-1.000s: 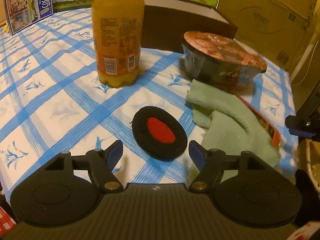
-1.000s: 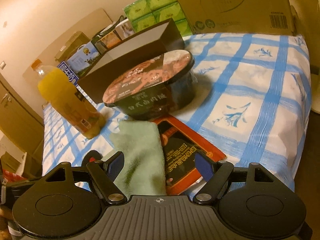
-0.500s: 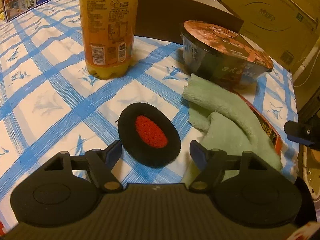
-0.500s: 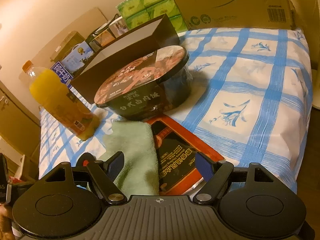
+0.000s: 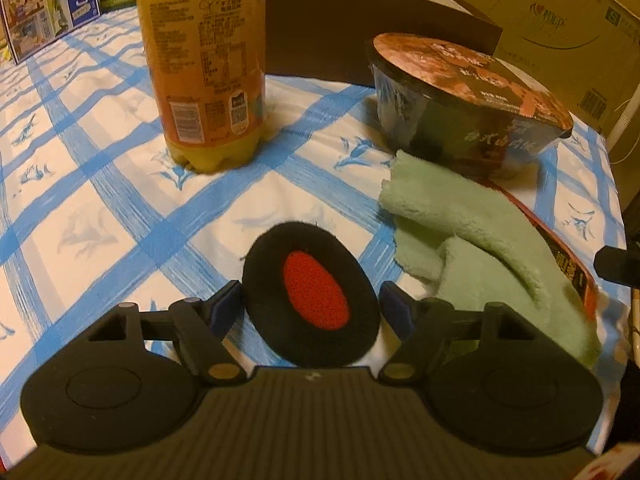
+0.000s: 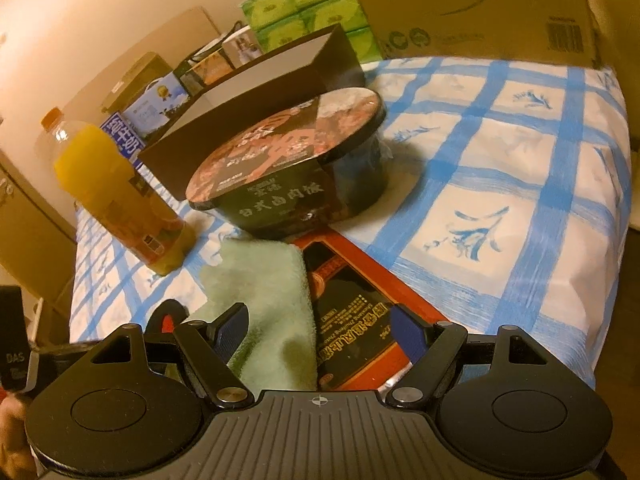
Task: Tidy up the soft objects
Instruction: 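Grasp the pale green towel with the right tool while the left grasps the black pad, then lift the pale green towel with the right tool while the left holds the black pad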
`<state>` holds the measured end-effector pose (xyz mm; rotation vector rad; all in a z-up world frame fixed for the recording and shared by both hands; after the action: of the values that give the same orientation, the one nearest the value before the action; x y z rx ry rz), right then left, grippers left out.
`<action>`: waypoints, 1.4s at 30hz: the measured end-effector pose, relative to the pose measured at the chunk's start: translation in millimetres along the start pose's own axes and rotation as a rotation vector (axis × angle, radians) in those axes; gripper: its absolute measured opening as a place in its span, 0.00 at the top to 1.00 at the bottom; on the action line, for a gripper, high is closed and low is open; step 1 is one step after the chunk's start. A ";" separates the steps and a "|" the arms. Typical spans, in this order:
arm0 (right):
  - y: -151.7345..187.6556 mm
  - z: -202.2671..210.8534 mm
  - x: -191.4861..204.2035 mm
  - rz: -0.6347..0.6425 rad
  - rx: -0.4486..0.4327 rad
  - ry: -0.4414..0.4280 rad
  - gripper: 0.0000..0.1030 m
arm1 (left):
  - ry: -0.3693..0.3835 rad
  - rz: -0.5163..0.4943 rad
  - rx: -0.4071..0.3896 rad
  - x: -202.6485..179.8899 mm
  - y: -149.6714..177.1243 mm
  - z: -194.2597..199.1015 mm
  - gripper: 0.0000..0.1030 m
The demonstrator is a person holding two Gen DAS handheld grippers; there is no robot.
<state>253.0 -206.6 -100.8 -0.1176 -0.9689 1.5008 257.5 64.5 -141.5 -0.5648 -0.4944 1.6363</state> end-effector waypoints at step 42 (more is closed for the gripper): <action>89.4 44.0 94.8 0.422 0.271 -0.447 0.95 | -0.110 0.077 -0.090 80.3 63.6 95.7 0.36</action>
<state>137.4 -134.0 -84.1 0.2329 -1.1247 2.0903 140.3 135.4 -111.7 -0.5686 -0.6363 1.7315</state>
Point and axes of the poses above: each gripper's, at about its wrist camera, not at the fingertips, and z roughly against the way its jaws point, x to its left, y to its underside, the point moved 2 cm from there along -z, roughly the way its jaws point, and after that the axes turned 3 degrees about -x, right-handed, at the moved point
